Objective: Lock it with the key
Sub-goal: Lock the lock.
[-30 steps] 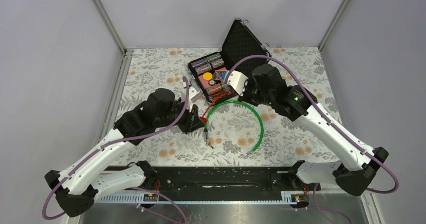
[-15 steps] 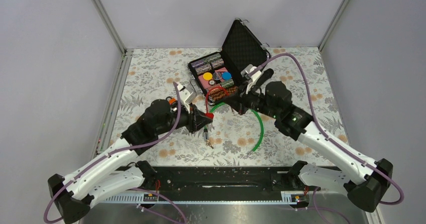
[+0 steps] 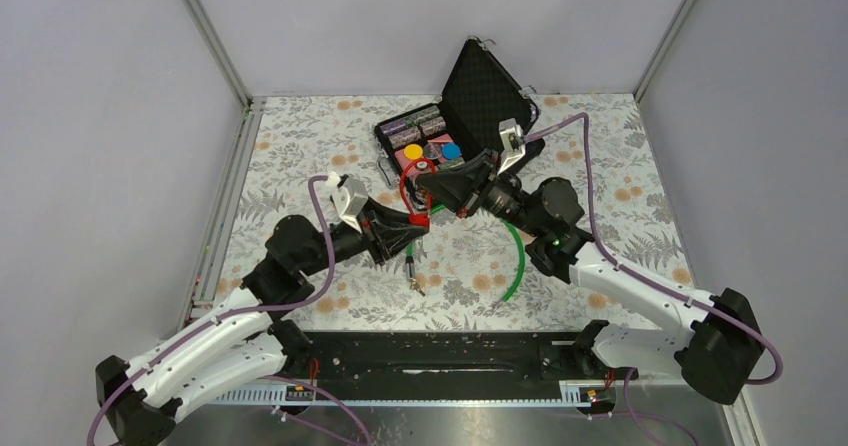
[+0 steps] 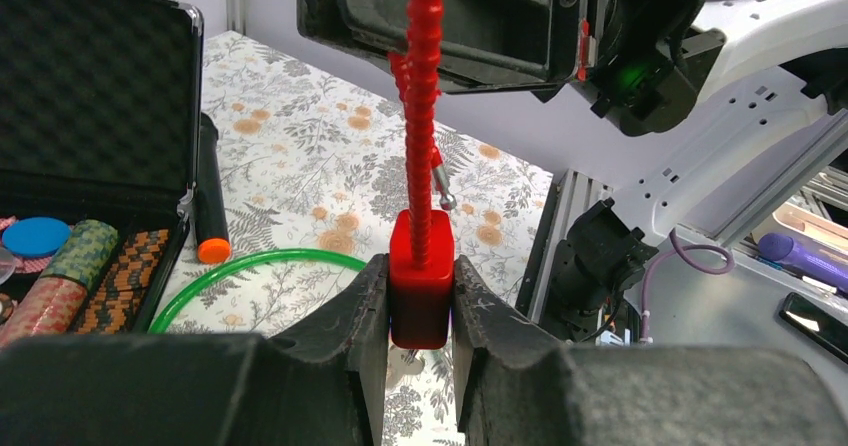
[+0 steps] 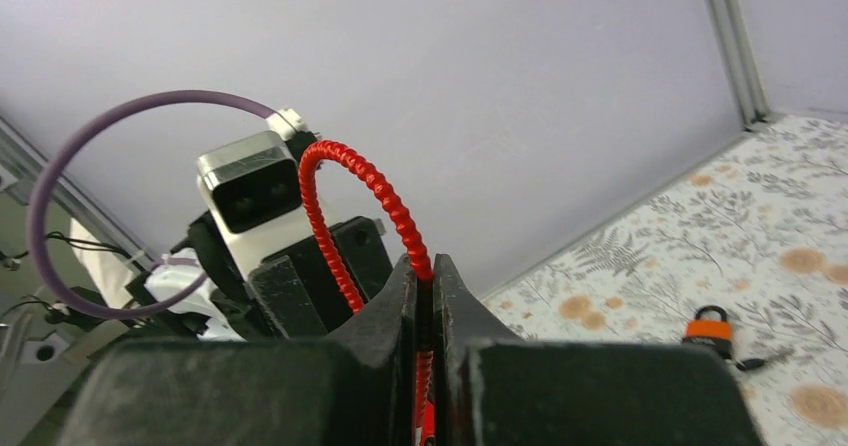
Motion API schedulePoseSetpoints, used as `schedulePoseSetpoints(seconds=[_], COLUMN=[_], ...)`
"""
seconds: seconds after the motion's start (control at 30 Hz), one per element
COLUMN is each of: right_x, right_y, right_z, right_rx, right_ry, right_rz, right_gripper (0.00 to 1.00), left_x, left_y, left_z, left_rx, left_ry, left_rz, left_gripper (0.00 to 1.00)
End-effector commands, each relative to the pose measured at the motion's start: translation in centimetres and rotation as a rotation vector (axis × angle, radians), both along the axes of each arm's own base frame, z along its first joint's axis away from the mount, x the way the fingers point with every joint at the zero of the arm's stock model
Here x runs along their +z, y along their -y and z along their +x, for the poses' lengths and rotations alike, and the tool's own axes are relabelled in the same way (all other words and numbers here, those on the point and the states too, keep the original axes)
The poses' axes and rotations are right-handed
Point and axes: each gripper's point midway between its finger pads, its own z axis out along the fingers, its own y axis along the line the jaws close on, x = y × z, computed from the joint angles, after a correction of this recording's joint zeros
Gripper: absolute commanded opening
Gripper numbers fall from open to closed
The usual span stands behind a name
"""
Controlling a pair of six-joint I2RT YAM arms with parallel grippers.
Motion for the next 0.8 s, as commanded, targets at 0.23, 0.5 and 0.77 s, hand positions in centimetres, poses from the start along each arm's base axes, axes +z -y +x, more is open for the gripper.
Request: schedulePoseSetpoints(seconds=[0.23,0.5,0.77], right_x=[2.7,1.0,0.3], right_y=[-0.5,-0.8,-0.4], right_z=[-2.5,-2.0,-1.8], right_rx=[0.056,0.025,-0.005], right_ry=[0.101,0.099,0.108], right_rz=[0.094,0.044,0.006], right_gripper=[0.0,0.0,0.0], left_x=[3.1,3.3,3.7], left_y=[0.2,0.1,0.0], left_z=[-1.0,-1.5,-2.1], left_rx=[-0.052,-0.067,-0.088], left_ry=[0.076,0.084,0.104], left_rz=[-0.116,-0.122,-0.135], left_gripper=[0.0,0.0,0.0])
